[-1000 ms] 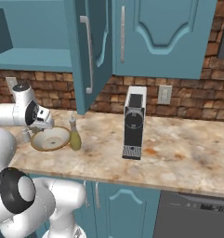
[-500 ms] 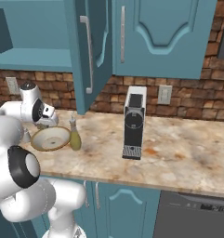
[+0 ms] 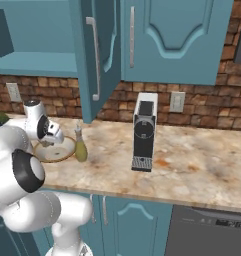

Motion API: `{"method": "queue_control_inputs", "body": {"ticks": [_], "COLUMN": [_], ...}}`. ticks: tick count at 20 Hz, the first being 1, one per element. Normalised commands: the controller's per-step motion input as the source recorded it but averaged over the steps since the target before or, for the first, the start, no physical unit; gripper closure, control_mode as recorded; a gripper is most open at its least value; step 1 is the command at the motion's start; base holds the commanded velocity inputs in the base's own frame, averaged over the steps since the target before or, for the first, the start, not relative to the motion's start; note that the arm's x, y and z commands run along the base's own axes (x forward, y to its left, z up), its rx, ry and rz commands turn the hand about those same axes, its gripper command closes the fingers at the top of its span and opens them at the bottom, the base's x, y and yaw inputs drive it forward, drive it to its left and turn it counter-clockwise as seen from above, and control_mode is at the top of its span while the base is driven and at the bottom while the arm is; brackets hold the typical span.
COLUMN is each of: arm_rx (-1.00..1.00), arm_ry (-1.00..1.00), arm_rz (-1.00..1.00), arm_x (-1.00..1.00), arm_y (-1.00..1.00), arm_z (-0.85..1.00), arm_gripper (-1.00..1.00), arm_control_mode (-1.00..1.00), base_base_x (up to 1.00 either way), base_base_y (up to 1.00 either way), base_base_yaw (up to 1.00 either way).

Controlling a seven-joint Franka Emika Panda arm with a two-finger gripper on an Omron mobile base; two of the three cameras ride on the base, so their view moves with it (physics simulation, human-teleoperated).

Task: Retrieve the bottle and the shaker from the cabinet and place them next to the mixing bowl on the counter. Then add garlic from the fridge to the mixing bowl.

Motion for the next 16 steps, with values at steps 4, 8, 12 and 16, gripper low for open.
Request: {"method": "queue_control_inputs", "body": {"ticks": [4,8,12,16], "arm_rx": [0.00,-0.01,0.00,0.00], "arm_ry": [0.00,0.00,0.00,0.00], "arm_rz": [-0.03,-0.02,-0.02,-0.01], "arm_x": [0.03,0.20,0.33,0.01], "arm_y": [0.00,0.00,0.02,0.08], "arm_z": [-0.46,-0.21,-0.01,-0.01], "arm_gripper": [1.00,1.00,1.00,1.00], "arm_control_mode": [-1.00,-1.00,-1.00,-1.00], "base_base_x": [0.00,0.00,0.00,0.00], "base_base_y": [0.00,0.00,0.00,0.00], "base_base_yaw": [0.00,0.00,0.00,0.00]}}
